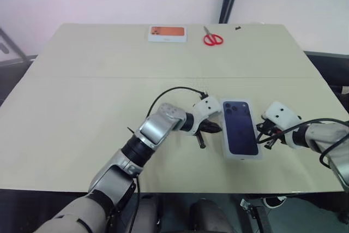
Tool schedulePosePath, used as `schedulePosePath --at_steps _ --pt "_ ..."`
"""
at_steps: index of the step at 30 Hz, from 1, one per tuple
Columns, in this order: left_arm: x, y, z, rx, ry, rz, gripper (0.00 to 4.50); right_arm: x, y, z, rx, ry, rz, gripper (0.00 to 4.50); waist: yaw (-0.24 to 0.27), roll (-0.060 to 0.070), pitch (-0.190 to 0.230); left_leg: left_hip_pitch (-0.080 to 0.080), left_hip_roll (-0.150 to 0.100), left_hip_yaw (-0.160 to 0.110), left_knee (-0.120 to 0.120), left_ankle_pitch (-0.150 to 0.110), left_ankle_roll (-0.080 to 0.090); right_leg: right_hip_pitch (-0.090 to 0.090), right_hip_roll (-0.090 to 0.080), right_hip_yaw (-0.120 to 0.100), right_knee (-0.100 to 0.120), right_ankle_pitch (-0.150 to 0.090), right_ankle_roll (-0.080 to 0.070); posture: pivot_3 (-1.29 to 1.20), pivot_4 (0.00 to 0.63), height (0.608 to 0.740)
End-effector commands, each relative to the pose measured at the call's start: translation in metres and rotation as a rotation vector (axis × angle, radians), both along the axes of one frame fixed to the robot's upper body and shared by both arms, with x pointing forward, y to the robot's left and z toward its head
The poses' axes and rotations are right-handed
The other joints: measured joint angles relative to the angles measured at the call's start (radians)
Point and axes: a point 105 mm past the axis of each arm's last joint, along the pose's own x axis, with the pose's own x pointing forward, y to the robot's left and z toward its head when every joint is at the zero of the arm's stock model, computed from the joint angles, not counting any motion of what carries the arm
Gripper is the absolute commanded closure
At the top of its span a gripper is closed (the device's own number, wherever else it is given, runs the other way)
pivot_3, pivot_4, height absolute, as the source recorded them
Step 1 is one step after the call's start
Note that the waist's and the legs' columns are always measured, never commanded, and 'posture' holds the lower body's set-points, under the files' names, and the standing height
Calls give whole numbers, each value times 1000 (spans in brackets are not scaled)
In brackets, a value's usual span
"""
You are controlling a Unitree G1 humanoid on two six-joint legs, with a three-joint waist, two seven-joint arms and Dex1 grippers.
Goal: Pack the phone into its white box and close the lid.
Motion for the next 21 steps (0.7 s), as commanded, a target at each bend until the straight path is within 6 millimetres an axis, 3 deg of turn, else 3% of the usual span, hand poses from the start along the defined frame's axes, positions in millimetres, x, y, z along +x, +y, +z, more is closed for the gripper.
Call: schedulePosePath --at_steps 1,21 --pt "-2 -8 21 -106 -12 -11 4500 0 4 18 -14 -58 42 4440 0 0 0 0 0 0 0 0 0 0 0 0 0 0 0 0 150 740" --pt "1 -7 16 -111 12 32 4500 6 3 30 -20 -94 40 4440 -1 0 0 0 0 0 0 0 0 0 0 0 0 0 0 0 150 740"
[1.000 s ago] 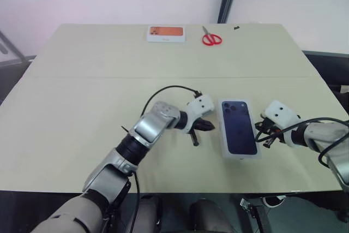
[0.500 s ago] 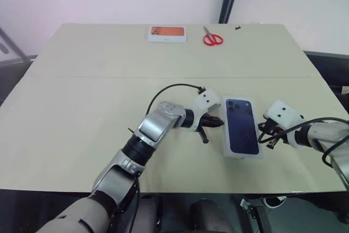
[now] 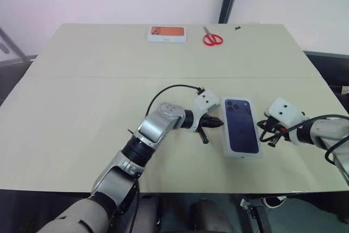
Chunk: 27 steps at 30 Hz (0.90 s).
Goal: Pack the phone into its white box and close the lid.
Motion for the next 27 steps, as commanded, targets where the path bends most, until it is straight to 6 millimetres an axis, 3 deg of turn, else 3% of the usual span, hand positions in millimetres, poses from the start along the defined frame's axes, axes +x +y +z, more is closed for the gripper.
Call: schedulePosePath --at_steps 1,13,19,27 --pt "-1 -7 11 -55 -6 -3 4500 4 4 16 0 -70 19 4440 0 0 0 0 0 0 0 0 0 0 0 0 0 0 0 0 150 740" --pt "0 -8 7 -56 21 17 4500 7 5 15 6 -75 6 4440 0 0 0 0 0 0 0 0 0 0 0 0 0 0 0 0 150 740" --pt "6 1 3 -53 37 54 4500 7 9 18 14 -92 16 4440 0 0 0 0 0 0 0 0 0 0 0 0 0 0 0 0 150 740" --pt "24 10 43 -196 2 111 4500 -8 7 34 69 -80 56 4440 4 0 0 0 0 0 0 0 0 0 0 0 0 0 0 0 150 740"
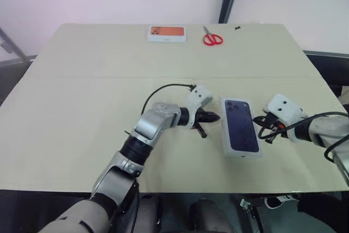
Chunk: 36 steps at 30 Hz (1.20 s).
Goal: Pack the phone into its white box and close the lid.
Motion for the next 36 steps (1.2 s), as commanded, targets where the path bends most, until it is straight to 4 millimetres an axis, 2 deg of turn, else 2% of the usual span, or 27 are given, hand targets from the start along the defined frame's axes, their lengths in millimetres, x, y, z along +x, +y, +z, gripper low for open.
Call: schedulePosePath --at_steps 1,6,10,14,18,24,27,30,33,36 --pt "11 -4 31 -62 -77 19 4500 -9 -3 21 10 -27 27 4440 2 0 0 0 0 0 0 0 0 0 0 0 0 0 0 0 150 740" --pt "24 -27 38 -5 -124 8 4500 -39 3 11 20 110 120 4440 11 0 0 0 0 0 0 -2 3 1 0 0 -1 0 1 0 150 740" --pt "29 -43 14 131 -107 -1 4500 -43 6 -4 -6 135 114 4440 10 0 0 0 0 0 0 -3 4 1 0 0 -1 0 1 0 150 740" --pt "27 -47 -7 220 -89 -25 4500 -38 3 -15 -30 119 72 4440 6 -1 0 0 0 0 0 -3 5 0 0 0 -1 0 1 0 150 740" --pt "27 -45 -25 291 -58 -10 4500 -42 7 -26 -22 149 77 4440 4 -1 0 1 0 0 0 -1 2 1 0 0 -1 0 1 0 150 740" --pt "31 -40 -31 290 -48 8 4500 -45 9 -35 -25 176 85 4440 2 -1 0 5 0 0 0 -2 4 6 0 0 -2 0 1 0 150 740" --pt "39 -35 -14 187 -83 49 4500 -37 9 -27 -16 123 76 4440 -2 -1 0 5 0 0 0 -2 4 6 0 0 -2 0 1 0 150 740" --pt "55 -22 30 -15 -174 131 4500 -8 7 1 48 -53 3 4440 -12 0 0 5 0 0 0 -2 3 4 0 1 -1 0 1 0 150 740" --pt "76 11 67 -129 -247 258 4500 13 6 27 138 -179 -36 4440 -20 0 0 1 0 0 -1 0 0 -3 1 2 2 0 1 0 150 740" --pt "95 62 86 -126 -316 398 4500 21 9 36 175 -215 -16 4440 -20 0 1 -1 0 0 -2 1 -1 -6 1 2 4 0 1 0 150 740"
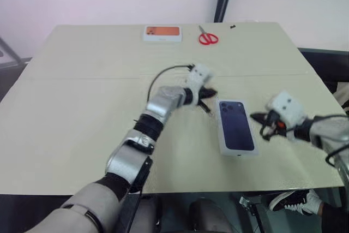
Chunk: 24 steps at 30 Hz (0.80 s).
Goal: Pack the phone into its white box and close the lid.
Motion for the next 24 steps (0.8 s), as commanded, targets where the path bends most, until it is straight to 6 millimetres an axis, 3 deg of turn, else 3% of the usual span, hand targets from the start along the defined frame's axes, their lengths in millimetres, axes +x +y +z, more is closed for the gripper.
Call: schedulePosePath --at_steps 1,4,8,14,17,21,24 --pt "15 51 41 -41 -133 133 4500 7 -1 11 30 -53 13 4440 -2 0 0 0 0 0 0 0 0 0 0 0 0 0 0 0 150 740" --pt "14 97 40 18 -157 196 4500 14 4 9 47 -60 39 4440 -5 0 0 0 0 0 0 0 0 0 0 0 0 0 0 0 150 740" --pt "-8 151 25 111 -159 246 4500 27 8 14 163 -86 47 4440 -9 1 0 0 0 0 1 0 0 0 0 0 0 0 0 0 150 740" --pt "-55 197 1 114 -90 335 4500 40 -6 11 267 -109 5 4440 0 0 0 0 0 0 2 0 0 0 -1 0 1 0 0 0 150 740" --pt "-74 205 -9 121 -61 372 4500 42 -13 6 270 -102 7 4440 0 0 0 0 0 0 1 0 0 0 -1 0 1 0 0 0 150 740" --pt "-100 229 -29 106 -5 459 4500 39 -6 -7 315 -34 60 4440 -7 1 0 0 0 0 1 0 1 1 -1 0 1 0 0 0 150 740" --pt "-110 239 -38 102 23 514 4500 36 -3 -9 334 0 97 4440 -8 1 0 1 0 0 -1 -1 1 0 -1 0 1 0 0 0 150 740"
